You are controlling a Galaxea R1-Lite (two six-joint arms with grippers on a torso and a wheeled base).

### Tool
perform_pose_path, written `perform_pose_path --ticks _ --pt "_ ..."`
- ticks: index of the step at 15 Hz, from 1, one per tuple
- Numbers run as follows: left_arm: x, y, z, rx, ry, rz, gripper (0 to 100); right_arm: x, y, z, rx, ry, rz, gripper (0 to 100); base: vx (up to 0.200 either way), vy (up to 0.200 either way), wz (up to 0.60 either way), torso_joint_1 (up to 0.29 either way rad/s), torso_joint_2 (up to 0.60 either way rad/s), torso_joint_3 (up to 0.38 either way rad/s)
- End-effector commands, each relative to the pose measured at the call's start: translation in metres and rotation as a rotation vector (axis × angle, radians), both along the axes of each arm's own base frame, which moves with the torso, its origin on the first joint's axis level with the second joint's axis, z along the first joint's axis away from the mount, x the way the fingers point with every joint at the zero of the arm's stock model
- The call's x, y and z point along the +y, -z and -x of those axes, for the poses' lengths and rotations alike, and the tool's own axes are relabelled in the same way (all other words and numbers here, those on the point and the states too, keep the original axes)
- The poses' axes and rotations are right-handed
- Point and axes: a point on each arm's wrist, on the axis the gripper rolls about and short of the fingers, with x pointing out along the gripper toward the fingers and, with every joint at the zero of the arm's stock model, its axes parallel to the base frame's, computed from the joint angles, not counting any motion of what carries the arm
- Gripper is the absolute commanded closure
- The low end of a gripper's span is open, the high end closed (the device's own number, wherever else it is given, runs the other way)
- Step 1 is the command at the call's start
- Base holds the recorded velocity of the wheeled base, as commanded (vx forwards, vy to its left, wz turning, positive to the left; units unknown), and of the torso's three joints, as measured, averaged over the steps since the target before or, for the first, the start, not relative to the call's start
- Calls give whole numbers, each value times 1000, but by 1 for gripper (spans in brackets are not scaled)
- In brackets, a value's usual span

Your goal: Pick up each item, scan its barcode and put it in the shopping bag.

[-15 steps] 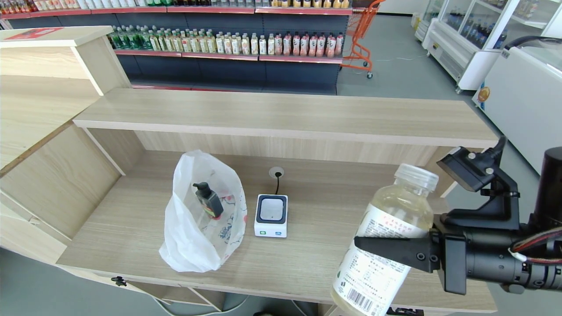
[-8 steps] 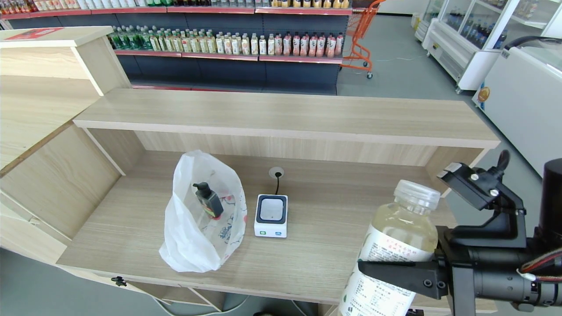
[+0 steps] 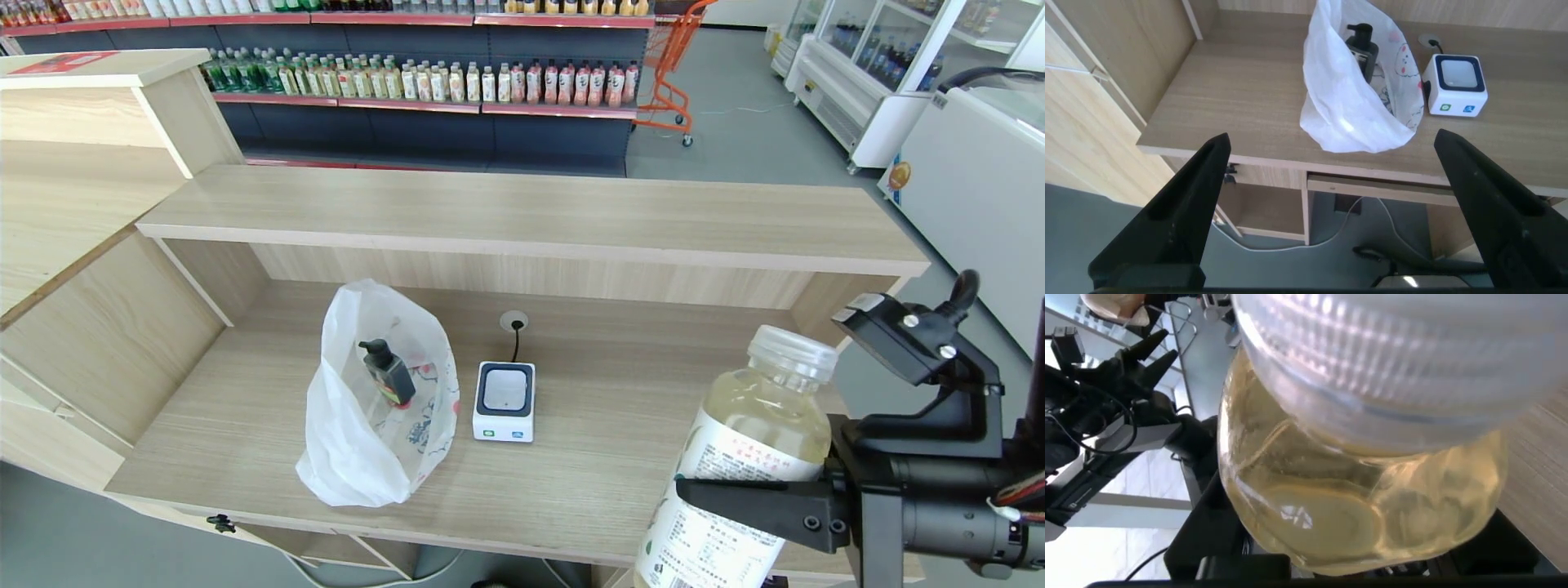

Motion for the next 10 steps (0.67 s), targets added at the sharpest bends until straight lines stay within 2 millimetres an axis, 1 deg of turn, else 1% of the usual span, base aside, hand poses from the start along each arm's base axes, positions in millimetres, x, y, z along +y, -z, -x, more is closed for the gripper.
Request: perform_pose_path --ticks 1,2,4,5,7,9,10 --pt "0 0 0 0 0 0 0 -1 -1 1 -7 2 -3 100 0 0 0 0 0 0" --pt "0 0 0 0 0 0 0 -3 -1 -1 -43 25 17 100 0 0 0 0 0 0" --pt "0 0 0 0 0 0 0 -9 0 -9 -235 138 148 100 0 0 0 0 0 0" --pt "0 0 0 0 0 0 0 -17 2 -15 -337 217 250 100 0 0 0 0 0 0" --pt "0 0 0 0 0 0 0 -39 3 -24 -458 384 420 100 0 0 0 0 0 0" --pt "0 0 0 0 0 0 0 -53 5 -21 -602 421 601 100 0 0 0 0 0 0" --pt "0 0 0 0 0 0 0 -60 6 -21 -639 438 666 100 0 0 0 0 0 0"
